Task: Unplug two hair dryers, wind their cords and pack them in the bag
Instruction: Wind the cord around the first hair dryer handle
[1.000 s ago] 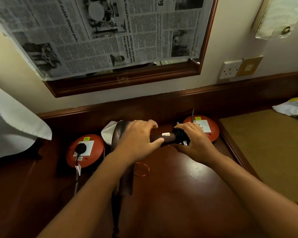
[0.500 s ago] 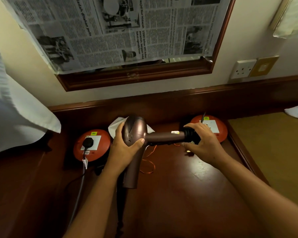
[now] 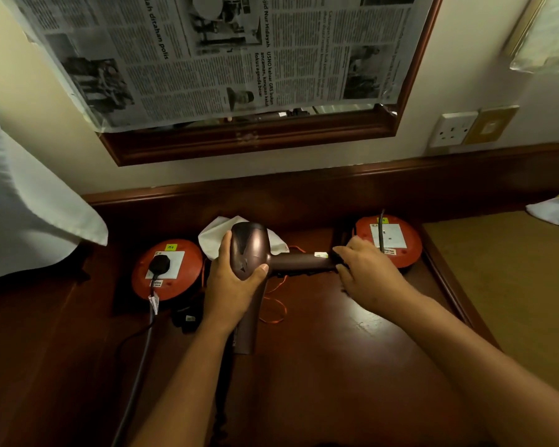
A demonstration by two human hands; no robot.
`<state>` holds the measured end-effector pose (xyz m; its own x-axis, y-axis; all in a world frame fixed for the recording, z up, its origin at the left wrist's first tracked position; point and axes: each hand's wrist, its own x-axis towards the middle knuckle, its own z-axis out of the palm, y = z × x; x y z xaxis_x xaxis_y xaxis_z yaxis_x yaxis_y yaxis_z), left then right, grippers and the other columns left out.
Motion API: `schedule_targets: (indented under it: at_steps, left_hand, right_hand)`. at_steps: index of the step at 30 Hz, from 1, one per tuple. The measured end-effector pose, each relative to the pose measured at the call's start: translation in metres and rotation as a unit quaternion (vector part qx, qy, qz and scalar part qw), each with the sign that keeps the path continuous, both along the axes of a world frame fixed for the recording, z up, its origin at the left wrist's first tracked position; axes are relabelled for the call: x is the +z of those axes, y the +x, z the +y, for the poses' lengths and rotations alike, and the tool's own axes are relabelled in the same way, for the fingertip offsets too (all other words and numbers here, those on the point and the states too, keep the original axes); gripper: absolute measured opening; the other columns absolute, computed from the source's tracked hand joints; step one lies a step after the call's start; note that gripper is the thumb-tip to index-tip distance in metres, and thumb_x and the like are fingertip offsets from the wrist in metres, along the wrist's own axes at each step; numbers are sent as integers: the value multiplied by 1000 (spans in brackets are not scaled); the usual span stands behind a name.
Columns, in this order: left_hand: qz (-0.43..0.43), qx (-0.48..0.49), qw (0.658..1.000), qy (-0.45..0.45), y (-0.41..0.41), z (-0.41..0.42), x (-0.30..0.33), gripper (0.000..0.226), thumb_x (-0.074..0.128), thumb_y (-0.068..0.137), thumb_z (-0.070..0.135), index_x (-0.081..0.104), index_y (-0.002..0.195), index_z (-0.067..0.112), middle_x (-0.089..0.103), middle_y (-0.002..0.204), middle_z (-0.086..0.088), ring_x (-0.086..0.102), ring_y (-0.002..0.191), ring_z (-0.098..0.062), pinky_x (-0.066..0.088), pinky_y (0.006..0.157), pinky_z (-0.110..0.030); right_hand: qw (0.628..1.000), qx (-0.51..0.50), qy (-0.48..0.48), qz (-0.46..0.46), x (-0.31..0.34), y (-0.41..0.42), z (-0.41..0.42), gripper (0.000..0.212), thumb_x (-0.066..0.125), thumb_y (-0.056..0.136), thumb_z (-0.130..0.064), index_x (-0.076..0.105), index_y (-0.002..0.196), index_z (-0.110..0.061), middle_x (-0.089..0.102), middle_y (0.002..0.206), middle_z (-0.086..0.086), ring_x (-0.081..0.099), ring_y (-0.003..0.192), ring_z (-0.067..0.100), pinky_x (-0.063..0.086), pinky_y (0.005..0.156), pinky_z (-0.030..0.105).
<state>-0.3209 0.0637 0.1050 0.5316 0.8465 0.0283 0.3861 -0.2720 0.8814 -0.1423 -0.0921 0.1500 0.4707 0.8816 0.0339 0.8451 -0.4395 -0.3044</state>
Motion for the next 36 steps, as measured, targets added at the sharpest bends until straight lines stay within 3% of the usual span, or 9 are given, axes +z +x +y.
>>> schedule_targets:
  at_steps: [5, 9, 14, 19, 22, 27, 31, 33, 36]
  left_hand:
    - [-11, 29, 999, 14, 1, -2, -2, 88, 72, 80, 36, 18, 148, 41, 38, 145, -1, 42, 129, -18, 39, 97, -30]
    - [-24, 38, 999, 21, 1, -1, 0, 86, 72, 80, 36, 19, 148, 41, 38, 145, -2, 41, 130, -19, 41, 100, -34]
    - [-27, 49, 998, 7, 8, -2, 9, 86, 70, 83, 33, 16, 150, 36, 31, 151, -2, 34, 136, -19, 32, 98, -26]
    - [-44, 47, 998, -16, 9, 0, 18, 84, 70, 83, 33, 18, 149, 36, 28, 154, 1, 31, 138, -18, 31, 100, -26]
    - [-49, 43, 997, -29, 6, 2, 22, 83, 71, 83, 32, 20, 149, 37, 27, 155, 4, 30, 139, -16, 33, 104, -28]
    - [-60, 29, 996, -60, 7, -2, 25, 83, 71, 82, 33, 22, 148, 38, 31, 151, 4, 38, 126, -10, 44, 97, -32]
    - [-57, 17, 996, -74, 5, -1, 24, 82, 72, 81, 34, 22, 147, 42, 34, 150, 4, 43, 129, -19, 48, 99, -42]
    - [-45, 9, 996, -71, 3, 1, 25, 82, 71, 82, 34, 22, 147, 42, 34, 150, 3, 44, 128, -20, 49, 97, -40]
    - [-32, 0, 997, -68, 1, 3, 27, 82, 71, 83, 33, 21, 148, 41, 34, 151, 1, 45, 127, -20, 50, 95, -40]
  right_hand:
    - [976, -86, 82, 185, -9, -23, -6, 36, 44, 97, -10, 49, 133, -14, 56, 108, 2, 51, 84, 13, 43, 68, 23]
    - [869, -125, 183, 442, -21, -30, -15, 14, 45, 97, -7, 54, 108, -11, 63, 80, 3, 57, 62, 14, 46, 54, 25]
    - [806, -128, 150, 558, -46, -23, -20, 35, 44, 98, -36, 61, 83, -10, 55, 55, 5, 48, 46, 18, 41, 49, 30]
    - [741, -92, 173, 642, -65, -4, -20, 28, 41, 100, -24, 68, 104, -15, 44, 67, 1, 37, 56, 12, 32, 55, 26]
    - [736, -95, 179, 646, -69, 3, -20, 27, 42, 100, -20, 66, 103, -10, 42, 66, 1, 35, 54, 12, 31, 52, 24]
    - [731, -116, 144, 657, -78, 3, -16, 43, 46, 93, -46, 61, 88, -6, 33, 55, -1, 25, 44, 11, 22, 41, 23]
    - [705, -117, 168, 679, -83, 13, -9, 31, 44, 98, -31, 62, 98, -7, 33, 60, -2, 28, 48, 9, 26, 44, 22]
    - [719, -120, 169, 663, -81, 21, -5, 28, 42, 100, -24, 62, 102, -5, 33, 63, -2, 30, 49, 9, 28, 46, 22]
    - [776, -116, 128, 607, -71, 36, 0, 28, 41, 101, -22, 61, 101, -3, 33, 59, -4, 29, 48, 9, 27, 45, 22]
